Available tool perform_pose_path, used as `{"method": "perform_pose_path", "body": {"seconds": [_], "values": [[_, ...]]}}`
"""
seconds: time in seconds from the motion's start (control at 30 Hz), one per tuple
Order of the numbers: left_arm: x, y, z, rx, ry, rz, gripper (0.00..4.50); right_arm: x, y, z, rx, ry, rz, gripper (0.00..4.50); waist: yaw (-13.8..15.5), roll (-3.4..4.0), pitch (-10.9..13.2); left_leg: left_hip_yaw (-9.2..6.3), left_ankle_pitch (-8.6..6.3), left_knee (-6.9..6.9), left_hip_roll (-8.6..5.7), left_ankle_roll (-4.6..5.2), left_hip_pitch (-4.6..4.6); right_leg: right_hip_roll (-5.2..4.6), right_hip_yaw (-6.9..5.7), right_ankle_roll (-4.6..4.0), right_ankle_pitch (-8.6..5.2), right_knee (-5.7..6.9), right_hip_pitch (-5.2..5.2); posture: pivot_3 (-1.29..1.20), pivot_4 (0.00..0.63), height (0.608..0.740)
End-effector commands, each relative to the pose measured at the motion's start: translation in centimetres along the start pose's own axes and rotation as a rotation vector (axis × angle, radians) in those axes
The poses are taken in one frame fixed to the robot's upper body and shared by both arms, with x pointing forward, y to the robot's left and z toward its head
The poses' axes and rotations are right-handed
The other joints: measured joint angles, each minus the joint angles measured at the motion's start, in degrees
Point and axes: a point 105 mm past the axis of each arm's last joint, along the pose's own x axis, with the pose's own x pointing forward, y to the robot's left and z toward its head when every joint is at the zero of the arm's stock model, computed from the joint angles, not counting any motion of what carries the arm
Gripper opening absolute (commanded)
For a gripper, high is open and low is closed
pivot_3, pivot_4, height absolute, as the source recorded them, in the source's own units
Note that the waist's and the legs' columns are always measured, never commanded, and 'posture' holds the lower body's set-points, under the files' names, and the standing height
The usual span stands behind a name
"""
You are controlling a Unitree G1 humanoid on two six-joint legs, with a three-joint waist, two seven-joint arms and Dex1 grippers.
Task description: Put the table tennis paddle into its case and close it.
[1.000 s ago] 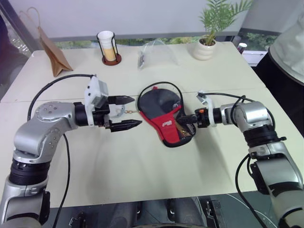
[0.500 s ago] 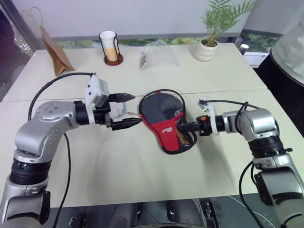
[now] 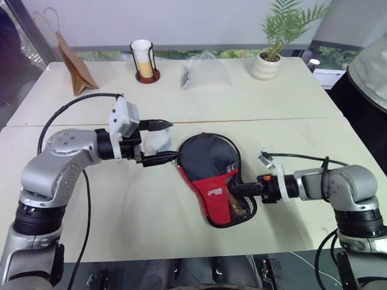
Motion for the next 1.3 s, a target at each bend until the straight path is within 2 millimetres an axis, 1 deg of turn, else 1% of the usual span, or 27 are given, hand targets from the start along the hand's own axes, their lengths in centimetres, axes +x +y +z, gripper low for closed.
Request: {"method": "perform_pose_path", "body": {"seconds": [0.03,0.13,0.3,0.33,0.37,0.4,0.47,0.5,0.57,0.6,0.7,0.73,0.8,0.87,0.9,0.97,1.03,1.07,1.13,1.2,1.23,1.3], "values": [[-0.1,-0.1,0.4,0.034,-0.003,-0.001,4.41,1.3,0.3,-3.7,0.115,0.115,0.028,0.04,0.0,-0.01,0.0,0.00,0.00,0.00,0.00,0.00,0.00,-0.01,0.00,-0.01,-0.01,0.00,0.01,0.00,0.150,0.734],[0.0,0.0,0.3,0.034,-0.005,-0.004,4.41,1.6,0.3,-3.9,0.147,0.080,0.011,0.04,0.0,-0.10,-0.1,0.00,0.00,-0.01,0.01,0.00,0.03,-0.01,0.00,-0.02,-0.01,-0.01,0.04,0.00,0.150,0.734],[0.2,-0.1,0.1,0.031,-0.007,-0.012,4.41,1.7,0.6,-3.3,0.160,0.031,-0.002,0.04,-0.4,-0.11,-0.1,0.00,0.00,-0.06,0.08,0.01,0.18,0.04,0.00,-0.07,-0.04,0.00,0.13,0.00,0.150,0.734],[0.2,-0.1,0.1,0.030,-0.006,-0.014,4.41,1.6,0.6,-3.1,0.159,0.019,-0.003,0.74,-0.4,-0.11,-0.1,0.00,0.00,-0.07,0.08,0.01,0.21,0.04,-0.01,-0.08,-0.05,0.00,0.14,0.00,0.150,0.734],[0.1,-0.1,-0.1,0.027,-0.003,-0.016,4.41,1.5,0.7,-2.8,0.152,0.007,-0.007,1.02,-0.3,-0.10,-0.1,0.00,0.00,-0.08,0.09,0.01,0.21,0.05,-0.01,-0.10,-0.06,0.00,0.15,0.00,0.150,0.734],[0.1,-0.1,-0.2,0.026,0.001,-0.017,4.41,1.3,0.8,-2.5,0.142,-0.003,-0.013,1.57,-0.3,-0.09,-0.1,0.00,0.00,-0.08,0.09,0.01,0.21,0.04,-0.02,-0.11,-0.07,0.00,0.14,0.00,0.150,0.734],[0.0,0.0,-0.4,0.023,0.007,-0.018,4.41,0.8,0.7,-1.9,0.130,-0.026,-0.027,2.49,-0.4,-0.09,-0.1,0.01,0.00,-0.07,0.09,0.01,0.20,0.04,-0.01,-0.11,-0.07,-0.01,0.14,0.00,0.150,0.734],[-0.1,0.0,-0.5,0.022,0.010,-0.018,4.41,0.4,0.7,-1.5,0.113,-0.031,-0.042,3.06,-0.3,-0.09,-0.1,0.01,0.00,-0.07,0.09,0.02,0.20,0.04,-0.02,-0.11,-0.07,-0.01,0.15,0.00,0.150,0.734],[-0.3,0.3,-1.0,0.028,0.034,-0.016,4.41,-0.8,0.5,-0.5,0.074,-0.049,-0.078,3.92,-0.2,-0.07,0.0,0.01,0.00,-0.07,0.09,0.02,0.20,0.04,-0.02,-0.11,-0.07,-0.03,0.16,0.00,0.150,0.734],[-0.4,0.5,-1.4,0.034,0.051,-0.014,4.41,-1.4,0.4,-0.2,0.052,-0.049,-0.106,4.47,-0.1,-0.02,0.0,0.01,0.00,-0.05,0.09,0.02,0.20,0.04,-0.03,-0.12,-0.08,-0.04,0.17,0.00,0.150,0.734],[-0.8,0.8,-2.5,0.056,0.106,-0.016,4.41,-3.5,-1.1,1.2,-0.032,-0.043,-0.248,4.47,0.2,0.04,0.0,0.02,0.00,-0.02,0.07,0.02,0.15,0.03,-0.08,-0.14,-0.09,-0.30,0.26,0.00,0.150,0.734],[-1.0,0.9,-2.8,0.057,0.114,-0.015,4.41,-3.9,-1.2,1.5,-0.065,-0.042,-0.274,4.47,0.2,0.07,0.0,0.02,0.00,-0.01,0.07,0.02,0.14,0.02,-0.10,-0.14,-0.08,-0.43,0.32,0.00,0.150,0.734],[-1.1,1.4,-3.2,0.066,0.127,-0.002,4.41,-5.5,-1.8,3.4,-0.163,-0.071,-0.338,4.47,0.1,0.08,0.1,0.02,-0.02,-0.01,0.04,0.06,0.09,-0.01,-0.12,-0.13,-0.07,-0.64,0.37,0.00,0.150,0.734],[-1.4,2.0,-3.5,0.064,0.132,0.021,4.41,-6.5,-1.5,5.3,-0.284,-0.095,-0.360,4.47,0.0,0.11,0.1,0.05,-0.05,-0.01,0.03,0.10,-0.02,-0.02,-0.12,-0.11,-0.05,-0.72,0.29,0.00,0.150,0.734],[-1.6,2.3,-3.5,0.069,0.136,0.032,4.41,-6.7,-1.2,6.2,-0.355,-0.103,-0.359,4.47,-0.1,0.13,0.1,0.05,-0.06,-0.02,0.03,0.11,-0.04,-0.01,-0.12,-0.09,-0.05,-0.73,0.26,0.00,0.150,0.734],[-1.7,2.9,-3.8,0.086,0.152,0.055,4.41,-6.7,0.4,8.3,-0.560,-0.157,-0.323,4.47,-0.3,0.13,0.1,0.06,-0.06,-0.10,0.07,0.12,-0.06,0.02,-0.11,-0.08,-0.05,-0.73,0.17,0.00,0.150,0.734],[-2.4,3.8,-4.0,0.102,0.168,0.084,4.41,-5.5,2.6,10.3,-0.775,-0.193,-0.271,4.47,-0.4,0.19,0.2,0.05,-0.06,-0.16,0.11,0.12,-0.08,0.06,-0.12,0.07,0.03,-0.71,0.11,0.00,0.150,0.734],[-2.6,4.1,-4.1,0.112,0.179,0.092,4.41,-4.5,3.7,10.9,-0.889,-0.206,-0.223,4.47,-0.6,0.21,0.2,0.06,-0.06,-0.16,0.11,0.12,-0.08,0.07,-0.12,0.12,0.06,-0.67,0.09,0.00,0.150,0.734],[-3.0,4.6,-4.3,0.126,0.195,0.108,4.41,-2.7,5.1,11.4,-1.019,-0.210,-0.151,4.47,-0.9,0.23,0.2,0.06,-0.06,-0.18,0.12,0.11,-0.08,0.08,-0.11,0.14,0.07,-0.63,0.05,0.00,0.150,0.734],[-3.3,5.3,-4.5,0.140,0.213,0.135,4.41,-0.7,5.4,11.4,-1.084,-0.198,-0.104,4.47,-1.2,0.21,0.2,0.04,-0.06,-0.16,0.12,0.11,-0.08,0.08,-0.12,0.15,0.08,-0.62,0.06,0.00,0.150,0.734],[-3.3,5.5,-4.8,0.146,0.226,0.143,4.41,0.7,5.3,11.1,-1.107,-0.193,-0.080,4.47,-1.2,0.18,0.2,0.04,-0.05,-0.15,0.11,0.11,-0.09,0.07,-0.12,0.16,0.08,-0.62,0.05,0.00,0.150,0.734],[-3.4,5.5,-5.2,0.150,0.243,0.149,4.41,2.4,5.0,10.7,-1.130,-0.186,-0.054,4.47,-1.1,0.19,0.2,0.03,-0.05,-0.11,0.06,0.10,-0.10,0.05,-0.12,0.16,0.08,-0.63,0.09,0.00,0.150,0.734]]}}
